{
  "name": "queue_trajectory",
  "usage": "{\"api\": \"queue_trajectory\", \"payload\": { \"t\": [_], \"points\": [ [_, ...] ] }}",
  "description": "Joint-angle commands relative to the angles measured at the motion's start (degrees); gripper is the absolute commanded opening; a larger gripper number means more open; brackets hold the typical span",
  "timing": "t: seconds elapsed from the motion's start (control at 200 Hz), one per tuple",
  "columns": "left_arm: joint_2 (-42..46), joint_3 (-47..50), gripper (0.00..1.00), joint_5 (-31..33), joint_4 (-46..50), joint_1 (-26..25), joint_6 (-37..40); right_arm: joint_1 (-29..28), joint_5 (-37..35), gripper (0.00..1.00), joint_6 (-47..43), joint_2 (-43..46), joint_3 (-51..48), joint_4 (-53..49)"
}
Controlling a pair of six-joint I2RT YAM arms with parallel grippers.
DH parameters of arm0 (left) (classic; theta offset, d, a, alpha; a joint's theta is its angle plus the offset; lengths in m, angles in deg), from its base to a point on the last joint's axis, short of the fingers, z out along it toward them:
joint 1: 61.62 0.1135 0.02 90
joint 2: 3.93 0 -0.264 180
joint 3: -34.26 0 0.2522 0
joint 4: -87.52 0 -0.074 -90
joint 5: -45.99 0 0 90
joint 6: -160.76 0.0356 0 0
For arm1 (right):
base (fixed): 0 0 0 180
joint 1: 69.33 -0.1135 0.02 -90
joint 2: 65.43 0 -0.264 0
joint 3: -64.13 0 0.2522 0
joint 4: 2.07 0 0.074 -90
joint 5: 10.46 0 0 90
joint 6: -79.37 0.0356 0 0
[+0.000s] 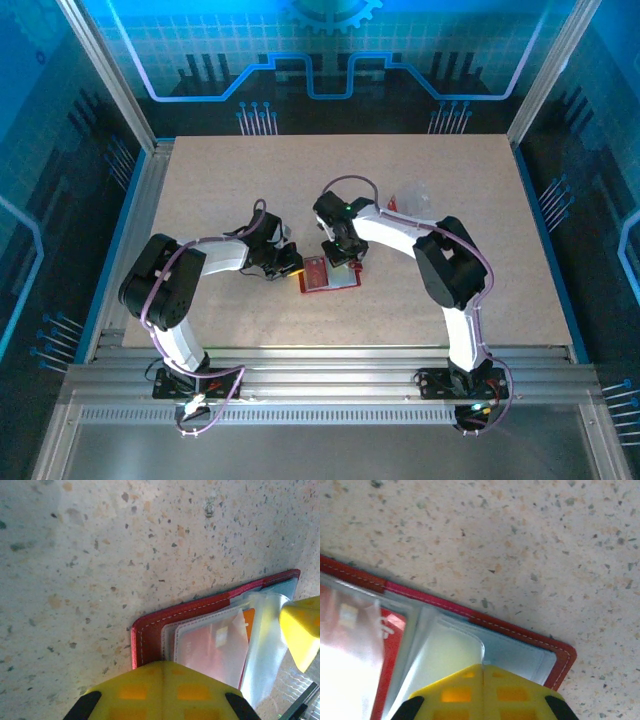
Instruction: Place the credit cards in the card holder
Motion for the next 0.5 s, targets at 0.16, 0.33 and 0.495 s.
{"api": "queue_trajectory", "payload": {
  "t": [0.16,0.33,0.495],
  "points": [
    [-3.0,2.5,0.07,2.2,1.5,-0.1,0.0,-2.2,0.2,0.00,-0.6,0.6,5.0,-6.0],
    [-2.9,2.6,0.07,2.0,1.3,-0.1,-0.1,-2.4,5.6,0.00,0.4,-0.4,7.5,-7.2],
    [-2.7,2.6,0.07,1.7,1.0,-0.2,-0.4,-2.1,12.4,0.03,3.1,-1.6,8.5,-5.1]
  ]
}}
